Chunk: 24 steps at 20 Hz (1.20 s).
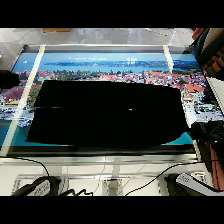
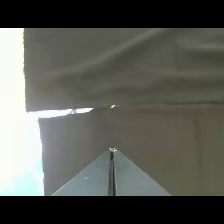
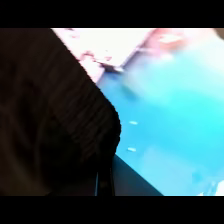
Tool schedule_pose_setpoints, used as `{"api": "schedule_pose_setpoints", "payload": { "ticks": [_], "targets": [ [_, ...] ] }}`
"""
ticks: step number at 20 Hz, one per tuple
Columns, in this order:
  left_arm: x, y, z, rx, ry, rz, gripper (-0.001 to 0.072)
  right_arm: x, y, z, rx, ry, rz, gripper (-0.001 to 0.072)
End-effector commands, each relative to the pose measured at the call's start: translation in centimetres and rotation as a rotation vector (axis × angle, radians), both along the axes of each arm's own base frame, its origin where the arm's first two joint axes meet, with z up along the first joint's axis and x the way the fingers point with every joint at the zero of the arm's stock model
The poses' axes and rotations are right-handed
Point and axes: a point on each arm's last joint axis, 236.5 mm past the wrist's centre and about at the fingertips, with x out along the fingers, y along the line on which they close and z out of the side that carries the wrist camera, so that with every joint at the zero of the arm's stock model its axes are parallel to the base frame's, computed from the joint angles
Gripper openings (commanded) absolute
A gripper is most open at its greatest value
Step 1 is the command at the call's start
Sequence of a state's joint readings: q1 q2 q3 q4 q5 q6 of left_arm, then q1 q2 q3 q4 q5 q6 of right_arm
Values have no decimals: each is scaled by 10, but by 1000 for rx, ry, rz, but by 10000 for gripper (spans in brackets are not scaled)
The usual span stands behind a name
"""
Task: Fold the clothes and pants, and hang the long-sleeved shirts on hangers.
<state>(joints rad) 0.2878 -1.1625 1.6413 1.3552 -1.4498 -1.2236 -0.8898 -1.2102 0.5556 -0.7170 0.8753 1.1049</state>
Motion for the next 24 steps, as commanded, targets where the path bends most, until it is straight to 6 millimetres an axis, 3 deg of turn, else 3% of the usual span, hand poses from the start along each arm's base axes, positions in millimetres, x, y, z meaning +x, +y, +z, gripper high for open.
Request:
{"api": "schedule_pose_setpoints", "payload": {
  "ticks": [1,5,8,10,11,12,13,14,17,18,20,24],
  "targets": [
    [-25,43,-47,-41,113,168,7,9,0,30,-70,-78,24,19],
    [-57,61,-127,-271,218,455,11,12,-5,68,-175,-157,28,19],
    [-90,54,-186,-331,333,531,45,10,0,73,-181,-163,49,19],
    [-115,44,-226,-359,436,554,583,9,5,73,-164,-160,64,19],
    [-125,40,-241,-372,467,570,630,9,6,73,-161,-160,66,19],
    [-133,38,-254,-377,489,580,519,9,6,73,-159,-159,66,19],
    [-140,40,-265,-364,500,576,260,9,6,73,-158,-159,64,19],
    [-147,43,-274,-351,512,589,135,9,6,73,-159,-159,64,19],
    [-162,57,-279,-357,517,653,165,9,7,73,-156,-158,68,19],
    [-168,62,-277,-369,519,681,258,8,8,73,-154,-158,70,19],
    [-182,77,-272,-388,494,762,364,8,8,73,-153,-157,71,19],
    [-208,113,-278,-451,403,967,364,7,12,73,-141,-155,82,19]
  ]
}}
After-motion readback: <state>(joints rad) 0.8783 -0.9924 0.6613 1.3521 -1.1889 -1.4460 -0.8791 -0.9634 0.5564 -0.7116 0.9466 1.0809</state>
